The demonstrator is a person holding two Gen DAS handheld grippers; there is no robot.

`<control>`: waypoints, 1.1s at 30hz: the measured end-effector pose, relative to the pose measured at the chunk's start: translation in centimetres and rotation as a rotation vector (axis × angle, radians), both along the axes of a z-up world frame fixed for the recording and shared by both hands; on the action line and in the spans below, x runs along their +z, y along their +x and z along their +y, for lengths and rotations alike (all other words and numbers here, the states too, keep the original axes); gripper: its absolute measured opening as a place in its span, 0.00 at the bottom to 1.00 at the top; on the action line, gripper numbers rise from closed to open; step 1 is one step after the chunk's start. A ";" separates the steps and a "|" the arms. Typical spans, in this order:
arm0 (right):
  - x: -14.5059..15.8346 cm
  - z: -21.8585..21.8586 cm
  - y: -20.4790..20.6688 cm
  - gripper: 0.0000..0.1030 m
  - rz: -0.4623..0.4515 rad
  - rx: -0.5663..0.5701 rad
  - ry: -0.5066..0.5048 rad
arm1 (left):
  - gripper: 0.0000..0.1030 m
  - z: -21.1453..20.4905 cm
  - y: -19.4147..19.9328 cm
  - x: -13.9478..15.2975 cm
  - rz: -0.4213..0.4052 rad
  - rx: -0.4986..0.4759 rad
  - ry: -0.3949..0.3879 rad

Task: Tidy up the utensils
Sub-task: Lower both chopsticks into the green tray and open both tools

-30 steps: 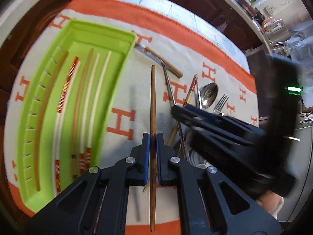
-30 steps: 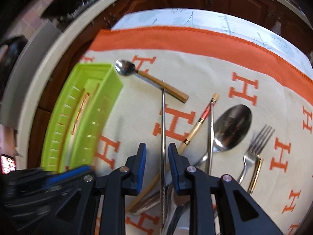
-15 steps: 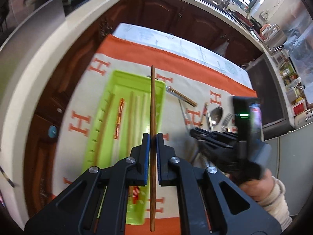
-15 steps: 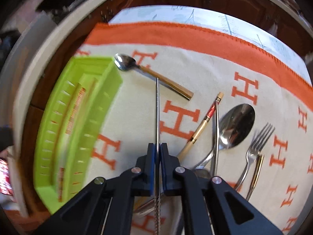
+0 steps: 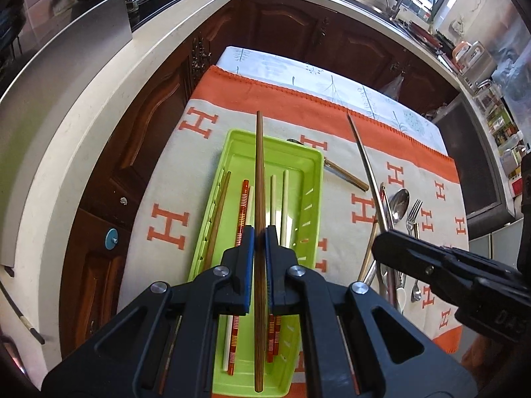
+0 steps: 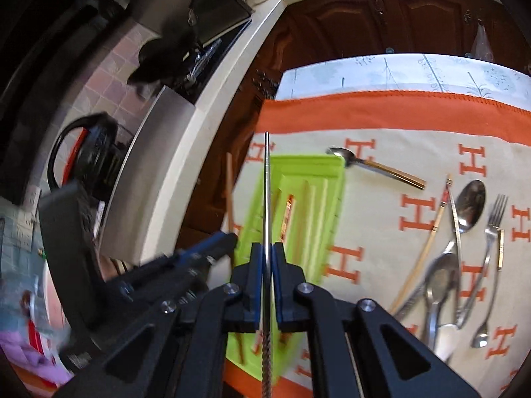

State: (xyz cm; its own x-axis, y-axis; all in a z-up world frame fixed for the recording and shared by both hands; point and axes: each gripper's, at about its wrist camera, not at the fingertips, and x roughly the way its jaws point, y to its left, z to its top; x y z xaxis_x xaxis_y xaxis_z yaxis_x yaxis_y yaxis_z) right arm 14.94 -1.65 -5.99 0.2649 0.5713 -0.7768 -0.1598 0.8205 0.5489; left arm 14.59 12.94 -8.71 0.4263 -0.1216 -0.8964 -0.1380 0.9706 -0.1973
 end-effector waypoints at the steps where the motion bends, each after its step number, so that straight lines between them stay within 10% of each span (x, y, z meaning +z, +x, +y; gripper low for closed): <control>1: -0.2 0.2 0.1 0.05 0.011 -0.017 0.015 | 0.04 0.1 0.1 -0.2 0.001 0.003 -0.003; 19: -4.2 2.1 1.3 0.09 0.110 -0.065 0.002 | 0.05 0.2 0.0 -2.5 0.022 -0.008 0.023; 33: -3.4 -0.1 -2.3 0.09 -0.013 -0.023 -0.158 | 0.37 -1.8 -2.4 -0.9 -0.031 -0.012 0.057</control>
